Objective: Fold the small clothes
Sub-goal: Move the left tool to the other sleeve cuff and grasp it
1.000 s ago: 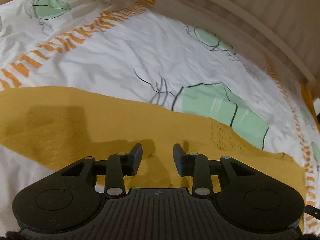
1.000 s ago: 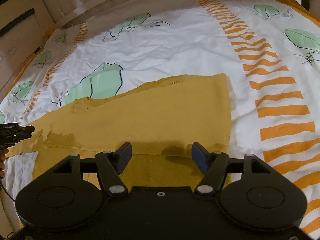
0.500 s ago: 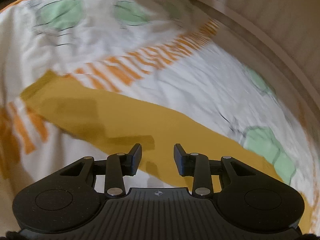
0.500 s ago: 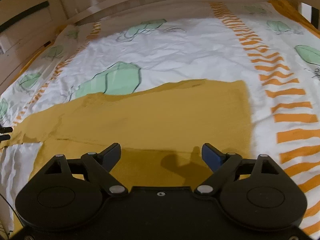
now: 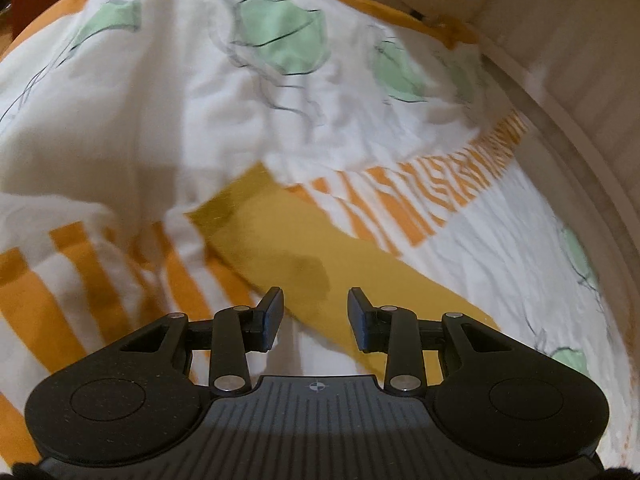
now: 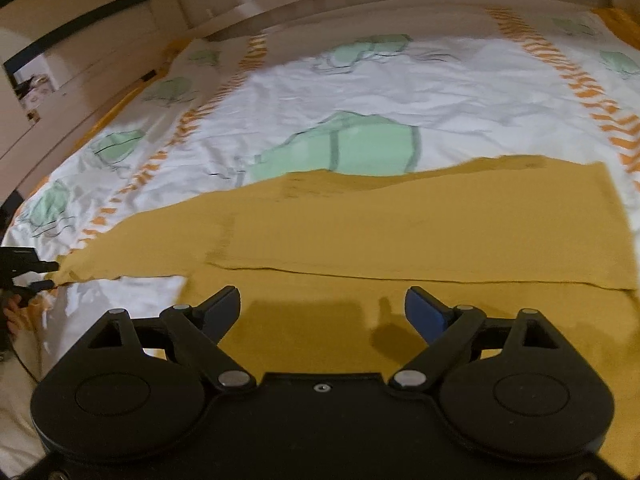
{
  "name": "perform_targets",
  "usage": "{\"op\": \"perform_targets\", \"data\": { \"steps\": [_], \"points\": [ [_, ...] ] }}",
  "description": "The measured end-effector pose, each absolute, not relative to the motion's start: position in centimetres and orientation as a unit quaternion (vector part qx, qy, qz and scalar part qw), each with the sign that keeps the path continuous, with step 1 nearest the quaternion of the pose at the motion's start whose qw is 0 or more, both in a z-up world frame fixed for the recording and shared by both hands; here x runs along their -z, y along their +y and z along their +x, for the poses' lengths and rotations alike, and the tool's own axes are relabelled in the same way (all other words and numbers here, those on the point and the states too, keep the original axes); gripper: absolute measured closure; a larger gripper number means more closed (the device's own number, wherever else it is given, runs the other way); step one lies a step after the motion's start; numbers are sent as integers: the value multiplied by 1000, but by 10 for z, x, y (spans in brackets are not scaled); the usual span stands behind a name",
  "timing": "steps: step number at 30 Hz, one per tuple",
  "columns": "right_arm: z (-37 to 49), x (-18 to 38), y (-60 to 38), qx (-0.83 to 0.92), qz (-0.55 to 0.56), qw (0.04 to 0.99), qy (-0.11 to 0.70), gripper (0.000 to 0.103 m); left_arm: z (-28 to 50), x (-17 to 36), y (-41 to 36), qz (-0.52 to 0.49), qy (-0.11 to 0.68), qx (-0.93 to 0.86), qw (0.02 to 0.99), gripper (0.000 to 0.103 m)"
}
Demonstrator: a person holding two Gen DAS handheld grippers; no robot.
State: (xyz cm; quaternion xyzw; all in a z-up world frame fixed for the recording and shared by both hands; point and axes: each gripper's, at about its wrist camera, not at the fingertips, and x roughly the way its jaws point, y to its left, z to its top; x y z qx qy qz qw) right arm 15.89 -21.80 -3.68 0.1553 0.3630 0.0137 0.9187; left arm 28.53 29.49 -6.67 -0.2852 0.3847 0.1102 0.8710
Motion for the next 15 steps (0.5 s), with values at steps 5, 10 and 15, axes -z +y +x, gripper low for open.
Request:
{"op": "perform_targets", "data": {
  "steps": [5,10,15],
  "points": [
    [170,34,-189,-38,139,919,368,12,292,81,307,-303,397,-113,859,69],
    [178,36,-172,-49,134,916,375,12,303,94,320,-348,380,-112,849,65],
    [183,43,-162,-56,135,910,387,12,310,99,330,-373,366,-114,845,65]
  ]
}}
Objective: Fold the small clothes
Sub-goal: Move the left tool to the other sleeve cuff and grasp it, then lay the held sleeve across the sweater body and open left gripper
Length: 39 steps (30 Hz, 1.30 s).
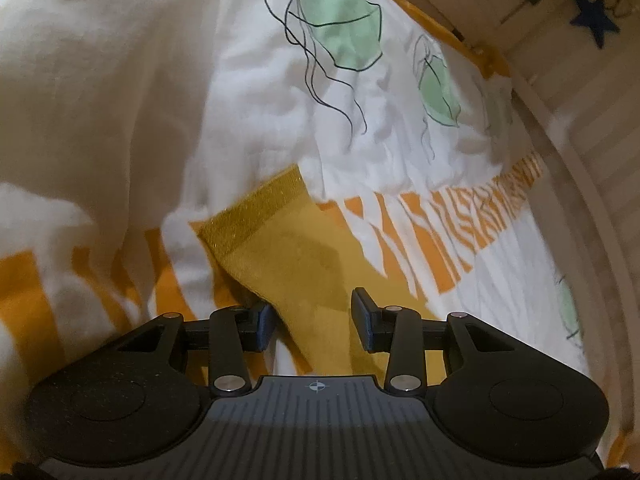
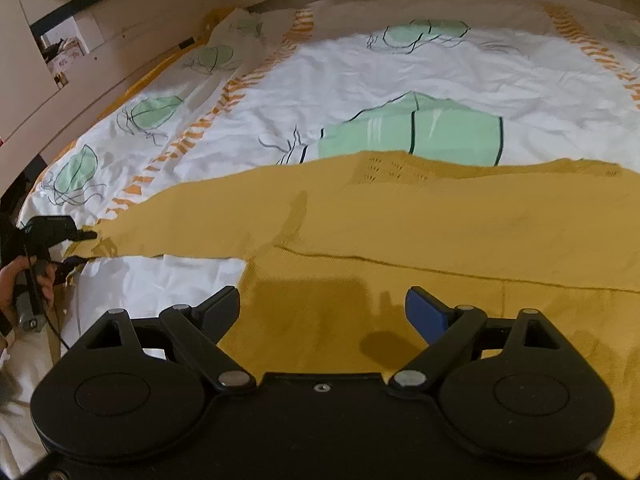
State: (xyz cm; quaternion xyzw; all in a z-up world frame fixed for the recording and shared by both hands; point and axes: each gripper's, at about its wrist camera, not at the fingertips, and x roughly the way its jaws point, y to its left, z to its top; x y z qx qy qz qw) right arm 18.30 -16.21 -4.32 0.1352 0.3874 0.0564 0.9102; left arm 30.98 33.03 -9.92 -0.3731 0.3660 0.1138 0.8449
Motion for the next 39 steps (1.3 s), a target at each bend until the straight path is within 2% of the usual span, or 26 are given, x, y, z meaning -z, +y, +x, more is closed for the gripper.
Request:
{"op": "perform_targets", "data": {
  "steps": [5,8,21,29,39],
  "points": [
    [184,51,-158,-59,146,903,401,12,316,98,330,-359,367,-106,852,67],
    [181,53,-159,-58,144,901,405,12,314,93,325,-348,351,-98,864,99],
    [164,52,-187,-39,150,899,409,12,310,19,259,-305,292,-12,906,100],
    [145,48,-232,-16,154,899,409,12,302,-24,156,-247,284,90,922,100],
    [120,37,-295,13,150,907,392,12,288,-39,4,-171,312,214,910,100]
  ]
}}
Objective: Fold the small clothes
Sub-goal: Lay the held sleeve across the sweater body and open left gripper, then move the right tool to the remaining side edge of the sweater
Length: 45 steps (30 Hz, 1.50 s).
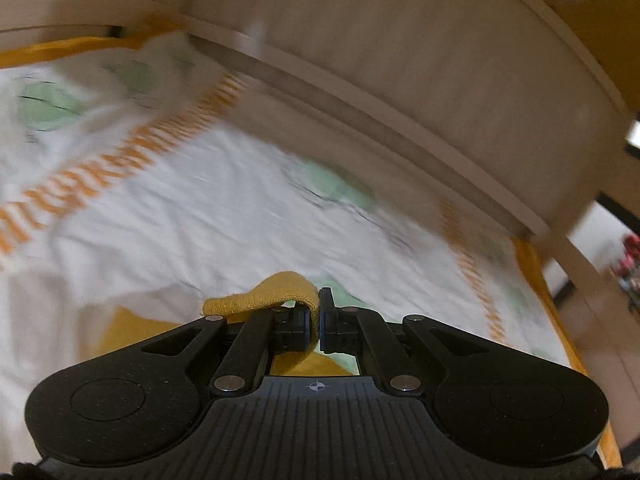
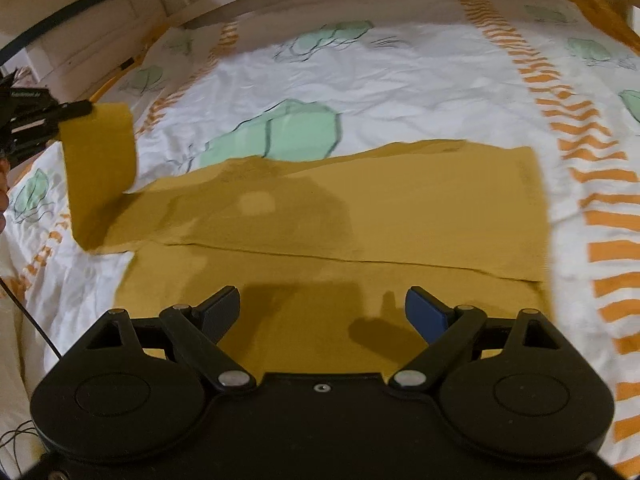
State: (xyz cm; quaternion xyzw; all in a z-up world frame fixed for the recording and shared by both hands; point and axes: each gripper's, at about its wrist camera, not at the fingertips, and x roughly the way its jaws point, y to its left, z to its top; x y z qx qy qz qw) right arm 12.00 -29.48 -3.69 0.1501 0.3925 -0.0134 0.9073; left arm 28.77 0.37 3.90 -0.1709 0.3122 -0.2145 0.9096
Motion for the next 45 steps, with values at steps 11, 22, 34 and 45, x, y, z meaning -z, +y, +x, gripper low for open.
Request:
{"op": "perform_targets", "data": {
  "steps": [11,22,34,45],
  "points": [
    [119,34,-347,43,200,901,384,12,272,8,-129,-96,379,291,873,100],
    [117,30,-376,73,222,894,381,12,247,39,-195,-15,420,354,836,74],
    [113,27,-388,85,220,894,380,12,232,3,-213,6,382,419,824,71],
    [119,39,-375,71,194,904,375,12,243,22,-98,81,424,230,872,70]
  ]
}}
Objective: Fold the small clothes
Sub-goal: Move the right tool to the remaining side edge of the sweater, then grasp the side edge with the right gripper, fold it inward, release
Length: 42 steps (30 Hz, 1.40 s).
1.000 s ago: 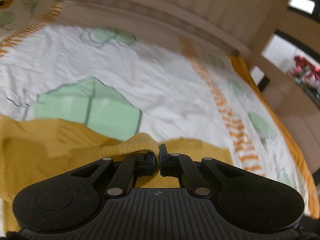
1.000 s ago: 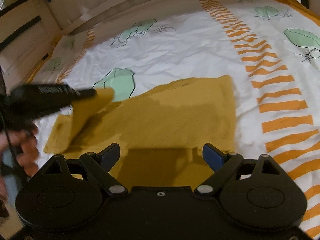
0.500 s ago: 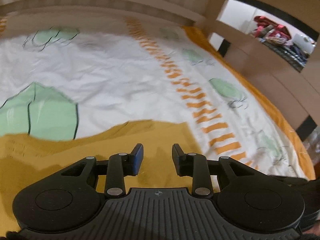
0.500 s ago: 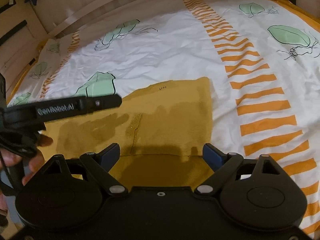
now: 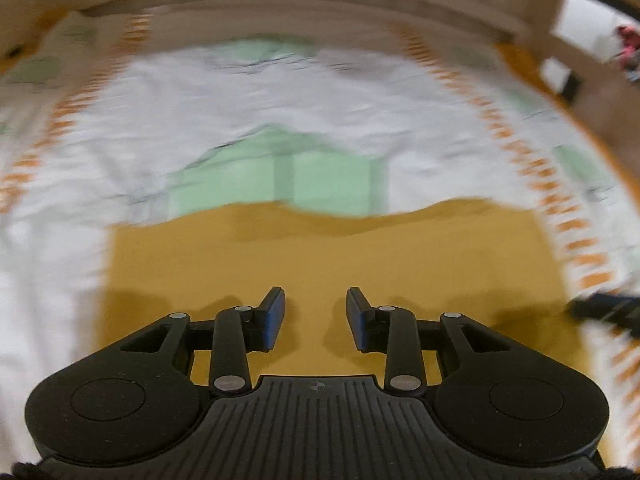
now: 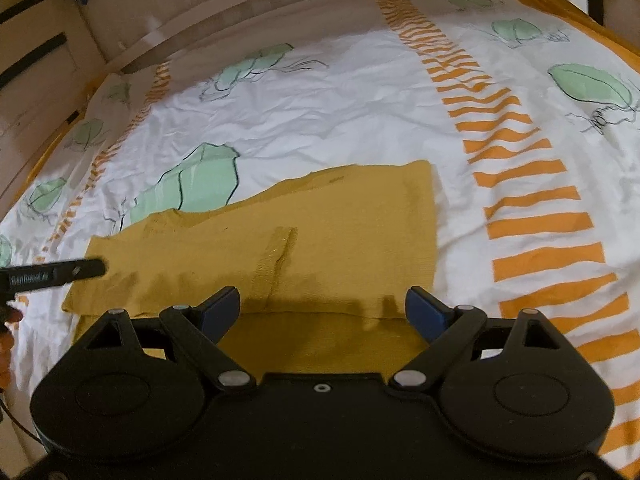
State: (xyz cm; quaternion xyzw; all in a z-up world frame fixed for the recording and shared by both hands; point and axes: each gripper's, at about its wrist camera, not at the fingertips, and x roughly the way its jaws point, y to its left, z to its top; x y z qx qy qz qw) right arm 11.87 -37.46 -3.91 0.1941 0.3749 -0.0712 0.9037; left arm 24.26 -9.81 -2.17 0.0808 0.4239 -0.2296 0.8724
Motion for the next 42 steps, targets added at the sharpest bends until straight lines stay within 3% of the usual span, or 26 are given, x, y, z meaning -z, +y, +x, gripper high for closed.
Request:
{"op": "perform_targets", "data": {
  "steps": [5,14,21,28,30,34,35,36,42],
  "points": [
    [124,48,-358,66,163,913,368,11,248,43,-50,87,442,177,875,71],
    [127,56,-338,63,144,928,337,12,256,76,-17,-36,490,166,855,71],
    [148,59,-342,40,194,922,333,11,244,81,-28,22,470,158,868,70],
    [175,73,-336,21,210,911,355,13,240,81,-25,0,469,147,871,70],
    [179,76,-334,14,218,905,366,32,241,79,-24,1,473,152,868,70],
    [186,78,-332,20,234,894,382,55,241,73,-25,10,471,159,868,71],
    [188,78,-332,24,237,891,386,74,240,71,-24,9,468,160,869,71],
    [189,77,-331,27,240,889,390,82,240,70,-24,8,467,162,869,70],
    [202,45,-311,26,201,901,382,86,243,68,-18,-7,469,156,870,71]
  ]
}}
